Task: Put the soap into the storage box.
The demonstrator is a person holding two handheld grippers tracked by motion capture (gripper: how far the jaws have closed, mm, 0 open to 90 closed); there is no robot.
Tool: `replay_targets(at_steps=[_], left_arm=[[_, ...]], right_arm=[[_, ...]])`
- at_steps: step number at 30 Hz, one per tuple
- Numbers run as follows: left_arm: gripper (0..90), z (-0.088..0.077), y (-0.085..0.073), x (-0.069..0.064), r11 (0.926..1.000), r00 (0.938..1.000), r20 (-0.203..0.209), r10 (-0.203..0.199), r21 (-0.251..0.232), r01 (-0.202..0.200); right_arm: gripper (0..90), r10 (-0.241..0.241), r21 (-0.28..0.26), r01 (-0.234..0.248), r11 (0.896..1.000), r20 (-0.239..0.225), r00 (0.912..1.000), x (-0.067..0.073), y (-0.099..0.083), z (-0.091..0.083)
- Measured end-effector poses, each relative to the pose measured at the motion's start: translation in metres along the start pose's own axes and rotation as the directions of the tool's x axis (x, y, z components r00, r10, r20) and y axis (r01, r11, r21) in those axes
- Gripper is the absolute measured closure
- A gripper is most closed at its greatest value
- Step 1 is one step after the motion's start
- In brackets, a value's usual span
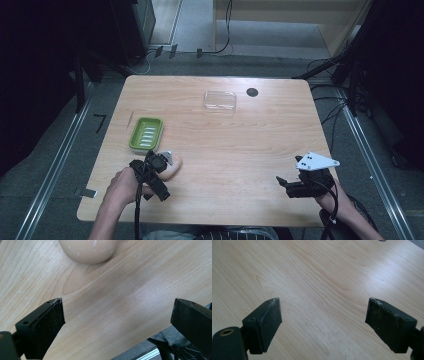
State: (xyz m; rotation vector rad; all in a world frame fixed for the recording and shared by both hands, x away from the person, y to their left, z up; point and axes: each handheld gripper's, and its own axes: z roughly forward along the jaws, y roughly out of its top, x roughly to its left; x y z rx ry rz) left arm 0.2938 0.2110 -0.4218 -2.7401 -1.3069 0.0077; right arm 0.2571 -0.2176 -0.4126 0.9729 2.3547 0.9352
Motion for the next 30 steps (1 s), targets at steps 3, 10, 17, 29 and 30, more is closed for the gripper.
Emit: replay_targets(at_steps=[3, 10, 17, 29, 30], left_arm=[[0.0, 0.001, 0.002, 0.001, 1.0, 1.0, 0.005, -0.002, 0.004, 0.002], [0.0, 0.002, 0.007, 0.006, 0.9999, 0.9999, 0.011, -0.01, 0.004, 0.01], [0.0, 0.004, 0.014, 0.008, 0.9999, 0.9997, 0.022, -0.007, 0.01, 0.007], [0.0, 0.006, 0.023, 0.01, 0.9998, 0.9996, 0.027, -0.009, 0.018, 0.008], [0.0, 0.006, 0.025, 0.01, 0.9999, 0.9996, 0.026, -0.006, 0.015, 0.006]], right_arm=[[13.4, -0.004, -0.001, 0.004, 1.0, -0.001, 1.0, 0.0, 0.0, 0.0], [13.4, -0.004, 0.0, 0.004, 1.0, -0.002, 1.0, 0.0, 0.0, 0.0], [13.4, -0.005, -0.002, 0.005, 1.0, -0.002, 1.0, 0.0, 0.0, 0.0], [13.4, -0.001, -0.001, 0.001, 1.0, -0.002, 1.0, 0.0, 0.0, 0.0], [13.4, -0.001, -0.001, 0.001, 1.0, -0.002, 1.0, 0.0, 0.0, 0.0]])
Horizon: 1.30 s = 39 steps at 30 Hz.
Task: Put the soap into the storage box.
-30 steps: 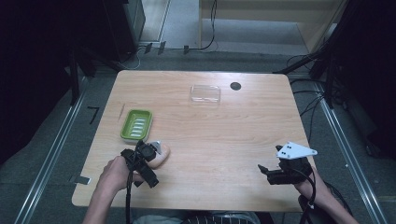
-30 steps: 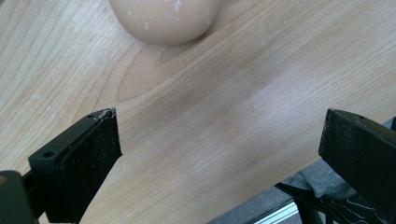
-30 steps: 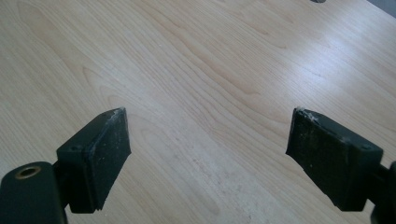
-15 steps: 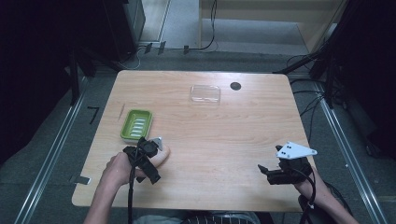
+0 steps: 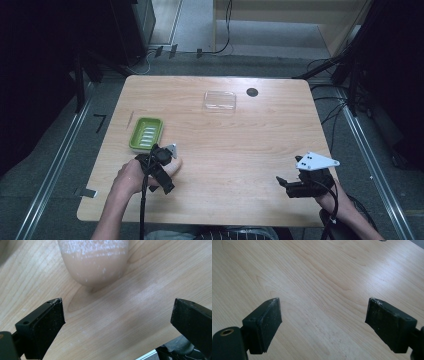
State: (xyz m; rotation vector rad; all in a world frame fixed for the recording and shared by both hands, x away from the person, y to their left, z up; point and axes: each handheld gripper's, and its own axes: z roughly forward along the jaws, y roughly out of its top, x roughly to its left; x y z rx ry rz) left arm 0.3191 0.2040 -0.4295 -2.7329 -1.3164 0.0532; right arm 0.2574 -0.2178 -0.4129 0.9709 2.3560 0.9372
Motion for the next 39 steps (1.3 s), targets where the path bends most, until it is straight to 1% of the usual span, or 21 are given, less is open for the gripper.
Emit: replay_targets(at_steps=[1, 2, 8, 14, 16, 18, 22, 28, 30, 31, 33, 34, 36, 37, 39], left_arm=[[0.0, 0.0, 0.001, 0.0, 1.0, 1.0, 0.001, 0.0, 0.005, 0.0], [0.0, 0.0, 0.002, 0.0, 1.0, 1.0, 0.001, -0.005, -0.002, 0.005], [0.0, 0.002, 0.007, 0.002, 1.0, 0.9999, 0.009, -0.003, 0.001, 0.003], [0.0, 0.002, 0.011, 0.004, 1.0, 1.0, 0.008, -0.005, 0.008, 0.005], [0.0, 0.003, 0.013, 0.004, 0.9999, 0.9999, 0.009, -0.011, 0.005, 0.011], [0.0, 0.004, 0.014, 0.004, 0.9999, 1.0, 0.006, -0.006, 0.012, 0.006], [0.0, 0.005, 0.015, 0.006, 0.9998, 0.9998, 0.011, -0.016, 0.013, 0.016], [0.0, 0.007, 0.015, 0.01, 0.9992, 0.9991, 0.009, -0.041, 0.001, 0.041], [0.0, 0.008, 0.017, 0.011, 0.9992, 0.9991, 0.011, -0.04, -0.005, 0.04], [0.0, 0.008, 0.018, 0.011, 0.9988, 0.9988, 0.014, -0.047, -0.01, 0.047], [0.0, 0.009, 0.019, 0.012, 0.9991, 0.9991, 0.013, -0.041, -0.01, 0.041], [0.0, 0.01, 0.02, 0.012, 0.9986, 0.9986, 0.018, -0.049, -0.016, 0.05], [0.0, 0.01, 0.021, 0.013, 0.9988, 0.9988, 0.016, -0.046, -0.014, 0.046], [0.0, 0.011, 0.022, 0.014, 0.9984, 0.9985, 0.018, -0.052, -0.021, 0.053], [0.0, 0.011, 0.024, 0.014, 0.9983, 0.9984, 0.02, -0.053, -0.022, 0.053]], right_arm=[[13.4, 0.001, 0.0, -0.001, 1.0, 0.0, 1.0, 0.0, 0.0, 0.0], [13.4, 0.0, 0.0, 0.0, 1.0, 0.0, 1.0, 0.0, 0.0, 0.0], [13.4, 0.0, 0.0, 0.0, 1.0, 0.001, 1.0, 0.0, 0.0, 0.0], [13.4, 0.001, 0.0, -0.001, 1.0, 0.001, 1.0, 0.0, 0.0, 0.0], [13.4, 0.002, -0.001, -0.002, 1.0, 0.003, 1.0, 0.0, 0.0, 0.0], [13.4, 0.003, -0.002, -0.003, 1.0, 0.002, 1.0, 0.0, 0.0, 0.0], [13.4, 0.0, -0.002, 0.0, 1.0, 0.002, 1.0, 0.0, 0.0, 0.0], [13.4, 0.002, -0.003, -0.002, 1.0, 0.003, 1.0, 0.0, 0.0, 0.0], [13.4, -0.003, -0.003, 0.003, 1.0, 0.002, 1.0, 0.0, 0.0, 0.0], [13.4, -0.004, -0.002, 0.004, 1.0, 0.001, 1.0, 0.0, 0.0, 0.0], [13.4, -0.005, -0.001, 0.005, 1.0, 0.001, 1.0, 0.0, 0.001, 0.0], [13.4, -0.004, -0.001, 0.004, 1.0, 0.001, 1.0, 0.0, 0.001, 0.0], [13.4, -0.003, 0.0, 0.003, 1.0, 0.002, 1.0, 0.0, 0.001, 0.0], [13.4, -0.003, 0.0, 0.003, 1.0, 0.002, 1.0, 0.0, 0.001, 0.0], [13.4, -0.005, -0.004, 0.005, 1.0, 0.001, 1.0, 0.0, 0.001, 0.0]])
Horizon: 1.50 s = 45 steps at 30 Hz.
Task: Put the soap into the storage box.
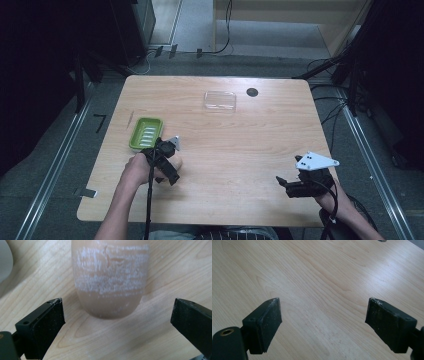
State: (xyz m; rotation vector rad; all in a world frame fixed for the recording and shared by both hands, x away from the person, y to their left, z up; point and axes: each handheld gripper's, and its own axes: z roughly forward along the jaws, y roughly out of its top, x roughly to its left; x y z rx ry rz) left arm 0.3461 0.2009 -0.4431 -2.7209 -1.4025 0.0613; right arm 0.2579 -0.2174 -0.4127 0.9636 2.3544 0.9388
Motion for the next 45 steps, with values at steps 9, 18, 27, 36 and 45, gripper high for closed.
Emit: replay_targets(at_steps=[9, 18, 27, 36, 45], left_arm=[[0.0, 0.002, 0.012, 0.001, 0.9995, 1.0, 0.003, 0.003, -0.03, -0.003], [8.3, 0.006, 0.019, 0.0, 0.9989, 1.0, 0.004, -0.008, -0.047, 0.008], [26.5, 0.008, 0.018, 0.003, 0.9987, 0.9999, -0.002, -0.015, -0.049, 0.015], [32.9, 0.008, 0.017, 0.004, 0.9981, 0.9997, -0.019, -0.018, -0.059, 0.017], [33.7, 0.008, 0.016, 0.003, 0.998, 0.9996, -0.026, -0.014, -0.062, 0.012]], right_arm=[[13.4, 0.006, 0.0, -0.006, 1.0, 0.003, 1.0, 0.0, -0.001, 0.0], [13.4, 0.008, -0.001, -0.008, 1.0, 0.002, 1.0, -0.001, -0.001, -0.001], [13.4, 0.009, 0.0, -0.009, 1.0, 0.002, 1.0, 0.0, -0.001, -0.001], [13.4, 0.009, 0.0, -0.009, 1.0, 0.0, 1.0, 0.0, -0.001, -0.001], [13.4, 0.004, -0.005, -0.004, 1.0, 0.001, 1.0, -0.001, -0.001, -0.001]])
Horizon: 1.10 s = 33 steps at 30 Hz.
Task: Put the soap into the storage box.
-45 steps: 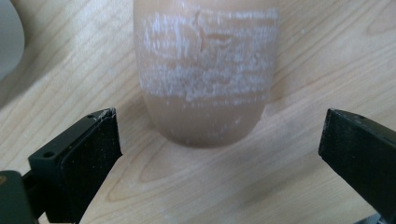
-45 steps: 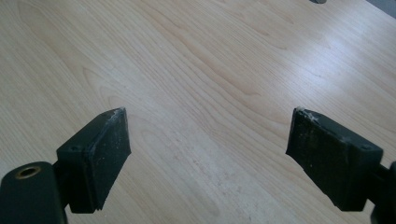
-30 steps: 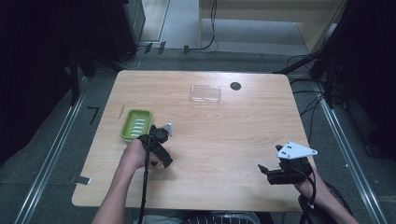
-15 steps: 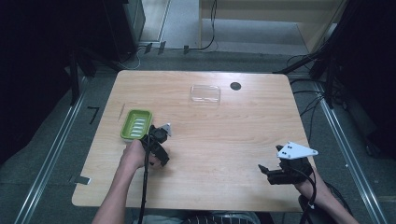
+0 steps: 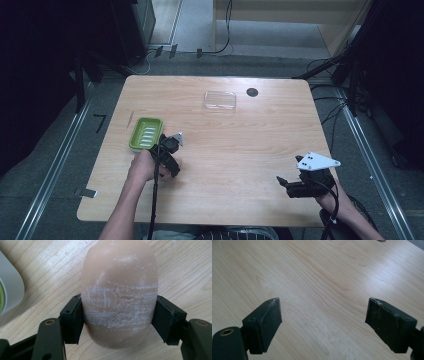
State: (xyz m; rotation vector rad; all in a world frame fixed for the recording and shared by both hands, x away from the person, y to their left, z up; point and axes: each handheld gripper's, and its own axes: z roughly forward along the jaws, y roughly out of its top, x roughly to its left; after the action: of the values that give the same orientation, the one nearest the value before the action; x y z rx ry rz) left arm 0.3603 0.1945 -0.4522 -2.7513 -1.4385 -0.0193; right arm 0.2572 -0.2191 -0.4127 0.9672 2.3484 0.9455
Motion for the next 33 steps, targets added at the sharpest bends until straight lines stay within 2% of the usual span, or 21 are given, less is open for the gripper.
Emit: replay_targets(at_steps=[9, 17, 24, 33], left_arm=[[32.8, 0.0, -0.001, 0.001, 0.9999, 0.9999, 0.006, -0.01, -0.004, 0.01], [34.0, 0.0, -0.003, 0.0, 0.9997, 1.0, -0.004, 0.003, -0.026, -0.003], [34.0, -0.001, -0.003, 0.001, 0.9988, 0.9999, 0.01, -0.003, -0.048, 0.003], [34.0, -0.011, -0.004, 0.0, 0.9971, 0.9999, -0.006, 0.01, -0.076, -0.011]], right_arm=[[13.4, 0.003, 0.0, -0.003, 1.0, 0.003, 1.0, 0.0, 0.0, -0.001], [13.4, 0.002, 0.002, -0.002, 1.0, 0.0, 1.0, 0.001, 0.0, 0.0], [13.4, -0.001, 0.0, 0.001, 1.0, 0.0, 1.0, 0.0, 0.0, 0.0], [13.4, 0.001, -0.001, -0.001, 1.0, 0.001, 1.0, 0.0, 0.0, 0.0]])
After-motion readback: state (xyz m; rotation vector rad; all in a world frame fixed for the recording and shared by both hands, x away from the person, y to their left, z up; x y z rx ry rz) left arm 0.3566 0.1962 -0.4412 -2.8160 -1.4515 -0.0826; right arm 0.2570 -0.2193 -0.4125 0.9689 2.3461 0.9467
